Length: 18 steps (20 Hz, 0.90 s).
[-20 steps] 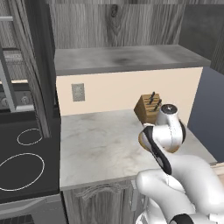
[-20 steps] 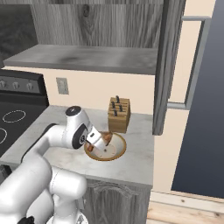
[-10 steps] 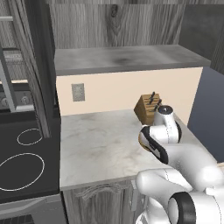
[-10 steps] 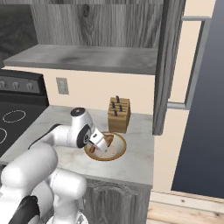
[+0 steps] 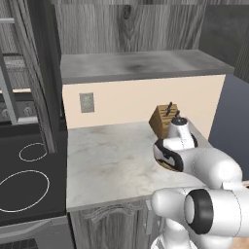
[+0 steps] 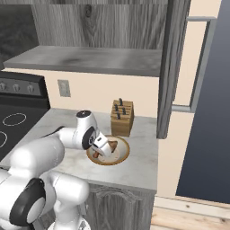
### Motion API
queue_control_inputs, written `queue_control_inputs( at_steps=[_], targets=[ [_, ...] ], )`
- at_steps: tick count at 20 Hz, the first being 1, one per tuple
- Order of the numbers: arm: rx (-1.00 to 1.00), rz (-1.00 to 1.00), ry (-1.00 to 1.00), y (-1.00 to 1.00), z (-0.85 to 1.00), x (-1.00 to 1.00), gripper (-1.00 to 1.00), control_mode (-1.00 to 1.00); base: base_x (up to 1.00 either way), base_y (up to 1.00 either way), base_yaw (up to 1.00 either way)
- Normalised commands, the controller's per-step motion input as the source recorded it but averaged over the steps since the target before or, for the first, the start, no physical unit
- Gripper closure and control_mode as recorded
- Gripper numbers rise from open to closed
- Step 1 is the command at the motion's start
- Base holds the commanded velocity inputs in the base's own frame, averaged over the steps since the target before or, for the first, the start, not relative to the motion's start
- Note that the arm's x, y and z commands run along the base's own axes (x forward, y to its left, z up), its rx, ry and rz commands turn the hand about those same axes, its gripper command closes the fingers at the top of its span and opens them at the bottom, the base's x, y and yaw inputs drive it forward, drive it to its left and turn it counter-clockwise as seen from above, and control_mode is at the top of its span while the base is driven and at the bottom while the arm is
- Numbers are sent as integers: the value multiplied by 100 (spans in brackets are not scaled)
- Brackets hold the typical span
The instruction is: Retrieve the bowl from the cabinet, then place the raw meat into the bowl to avoid contamination.
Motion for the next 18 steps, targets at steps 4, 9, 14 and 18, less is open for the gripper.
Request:
queue_control_inputs(
  at_steps=[4, 9, 14, 18],
  targets=[
    [0, 0, 5, 0, -12, 2, -100, -100, 0, 0, 0],
    [0, 0, 2, 0, -2, 3, -100, -100, 0, 0, 0],
    [0, 0, 3, -5, 1, 6, -100, -100, 0, 0, 0],
    [0, -5, 5, -1, 0, 0, -100, -100, 0, 0, 0]
  ],
)
